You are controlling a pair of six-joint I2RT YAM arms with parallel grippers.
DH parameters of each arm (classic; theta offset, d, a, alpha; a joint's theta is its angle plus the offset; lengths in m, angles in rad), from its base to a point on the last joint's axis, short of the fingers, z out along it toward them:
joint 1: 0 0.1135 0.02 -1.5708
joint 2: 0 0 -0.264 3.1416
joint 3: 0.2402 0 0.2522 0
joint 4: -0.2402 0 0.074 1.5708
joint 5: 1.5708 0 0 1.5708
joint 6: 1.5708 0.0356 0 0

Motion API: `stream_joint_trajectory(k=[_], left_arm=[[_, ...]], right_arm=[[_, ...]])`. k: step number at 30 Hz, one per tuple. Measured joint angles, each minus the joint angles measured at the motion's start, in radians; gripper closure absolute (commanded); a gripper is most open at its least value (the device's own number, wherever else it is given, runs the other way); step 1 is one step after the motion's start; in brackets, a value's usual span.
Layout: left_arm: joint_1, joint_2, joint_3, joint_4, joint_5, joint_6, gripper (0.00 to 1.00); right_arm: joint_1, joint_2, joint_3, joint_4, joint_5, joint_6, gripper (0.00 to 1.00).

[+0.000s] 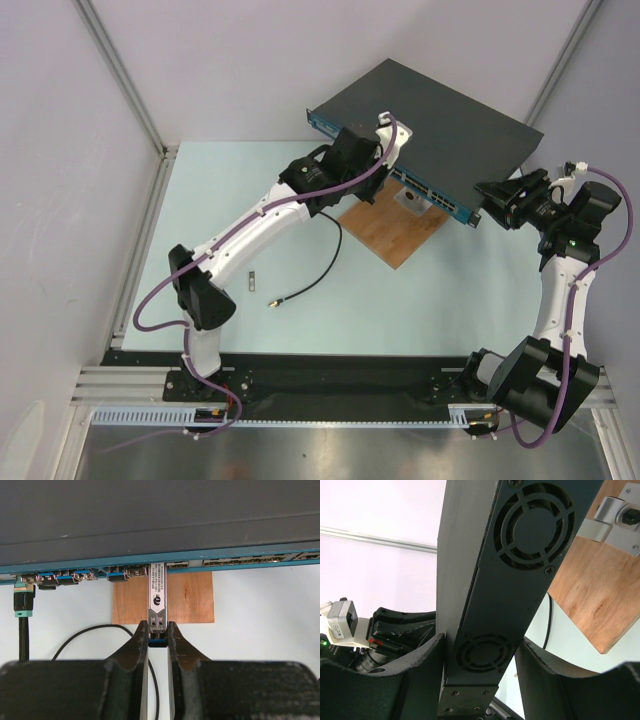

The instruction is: Insert the plug into the switch port

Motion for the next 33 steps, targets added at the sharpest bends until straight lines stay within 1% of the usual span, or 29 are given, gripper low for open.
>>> stream_joint_trajectory(k=[9, 14, 19, 33], left_arm=[[0.0, 0.0, 0.003, -0.002, 0.0, 0.0, 1.0], [0.0, 0.013, 0.048, -0.032, 0.0, 0.0, 1.0], [0.0, 0.038, 0.095, -0.026, 0.0, 0.0, 1.0], [0.002, 0.071, 0.107, 0.006, 0.0, -0.009, 1.0]], right_arm=[[0.0, 0.0, 0.0, -0.001, 0.0, 0.006, 1.0], [0.0, 0.0, 0.0, -0.003, 0.0, 0.005, 1.0], [0.0, 0.0, 0.0, -0.005, -0.003, 0.003, 1.0], [0.0, 0.0, 0.0, -0.005, -0.002, 0.003, 1.0]])
